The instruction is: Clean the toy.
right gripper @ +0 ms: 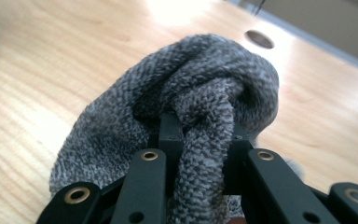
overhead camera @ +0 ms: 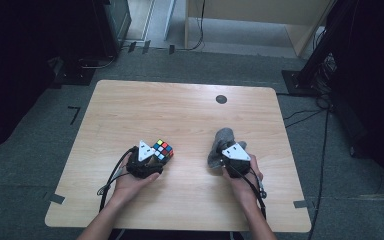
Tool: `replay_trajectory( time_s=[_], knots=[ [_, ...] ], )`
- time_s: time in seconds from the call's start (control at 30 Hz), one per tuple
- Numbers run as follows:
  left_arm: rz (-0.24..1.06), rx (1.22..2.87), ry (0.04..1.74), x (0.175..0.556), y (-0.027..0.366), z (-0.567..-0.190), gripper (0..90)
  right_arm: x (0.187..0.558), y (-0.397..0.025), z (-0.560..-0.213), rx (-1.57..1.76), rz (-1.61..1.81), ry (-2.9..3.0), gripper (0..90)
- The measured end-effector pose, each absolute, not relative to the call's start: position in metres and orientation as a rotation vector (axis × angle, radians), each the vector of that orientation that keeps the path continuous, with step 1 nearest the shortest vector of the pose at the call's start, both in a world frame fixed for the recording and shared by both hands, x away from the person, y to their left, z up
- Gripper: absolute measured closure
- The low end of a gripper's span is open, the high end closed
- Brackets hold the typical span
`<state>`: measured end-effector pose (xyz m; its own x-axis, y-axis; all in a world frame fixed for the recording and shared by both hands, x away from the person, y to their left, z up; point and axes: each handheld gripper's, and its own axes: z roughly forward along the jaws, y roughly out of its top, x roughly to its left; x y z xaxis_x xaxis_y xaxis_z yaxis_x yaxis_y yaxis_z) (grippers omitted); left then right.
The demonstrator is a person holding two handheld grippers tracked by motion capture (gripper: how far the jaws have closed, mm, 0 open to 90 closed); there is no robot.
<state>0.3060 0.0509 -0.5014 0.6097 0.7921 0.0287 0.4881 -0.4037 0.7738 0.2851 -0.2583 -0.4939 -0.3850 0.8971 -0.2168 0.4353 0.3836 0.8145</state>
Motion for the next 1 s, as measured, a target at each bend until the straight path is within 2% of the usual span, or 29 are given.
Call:
replay_trajectory(
  time_s=[0.07,0.1,0.17,0.2,0.23,0.27,0.3,0.33,0.37,0.57,0.63,0.67,0.7,0.73,0.77,0.8,0.83,0.87,0.9,0.97,1.0],
  knots=[
    [0.51,2.074,1.01,0.306,0.051,-0.502,32.0,0.286,-0.258,-0.496,1.151,0.894,1.989,72.6],
    [0.512,2.065,1.026,0.306,0.051,-0.503,30.8,0.289,-0.258,-0.5,1.183,0.924,2.02,64.3],
    [0.503,2.073,1.03,0.307,0.051,-0.504,29.8,0.291,-0.259,-0.502,1.204,0.977,2.04,57.5],
    [0.502,2.082,1.029,0.307,0.05,-0.505,30.4,0.291,-0.261,-0.502,1.217,1.008,2.044,57.0],
    [0.505,2.087,1.027,0.306,0.049,-0.507,32.8,0.291,-0.262,-0.501,1.225,1.042,2.042,61.6],
    [0.505,2.087,1.027,0.306,0.049,-0.507,33.4,0.291,-0.262,-0.501,1.225,1.042,2.042,61.6],
    [0.513,2.09,1.019,0.306,0.048,-0.507,33.9,0.291,-0.263,-0.501,1.222,1.051,2.043,69.2],
    [0.513,2.09,1.019,0.306,0.048,-0.507,34.0,0.291,-0.263,-0.501,1.222,1.051,2.043,69.2],
    [0.514,2.089,1.018,0.306,0.048,-0.508,34.2,0.291,-0.263,-0.503,1.22,1.037,2.063,74.0],
    [0.523,2.078,1.026,0.308,0.047,-0.508,34.3,0.295,-0.261,-0.517,1.244,0.962,2.101,77.1],
    [0.499,2.049,1.019,0.308,0.05,-0.507,32.8,0.297,-0.263,-0.519,1.263,0.993,2.084,69.2],
    [0.499,2.049,1.019,0.308,0.05,-0.507,28.4,0.297,-0.263,-0.519,1.263,0.993,2.084,69.2],
    [0.475,2.022,1.026,0.308,0.054,-0.503,24.8,0.297,-0.266,-0.516,1.271,1.051,2.085,52.4],
    [0.468,2.01,1.03,0.307,0.056,-0.5,21.5,0.297,-0.267,-0.514,1.287,1.088,2.092,43.9],
    [0.468,2.01,1.03,0.307,0.056,-0.5,18.9,0.297,-0.267,-0.514,1.287,1.088,2.092,43.9],
    [0.464,2.002,1.033,0.306,0.059,-0.497,18.9,0.297,-0.269,-0.512,1.3,1.114,2.093,36.1],
    [0.45,1.986,1.035,0.304,0.065,-0.49,16.4,0.296,-0.27,-0.505,1.319,1.129,2.09,21.3],
    [0.45,1.986,1.035,0.304,0.065,-0.49,15.1,0.296,-0.27,-0.505,1.319,1.129,2.09,21.3],
    [0.447,1.971,1.042,0.302,0.072,-0.483,14.5,0.294,-0.272,-0.497,1.335,1.145,2.09,13.6],
    [0.447,1.958,1.049,0.302,0.076,-0.479,13.8,0.292,-0.273,-0.493,1.345,1.152,2.084,11.5],
    [0.448,1.932,1.071,0.3,0.084,-0.474,13.7,0.289,-0.276,-0.486,1.338,1.162,2.064,3.9]
  ],
)
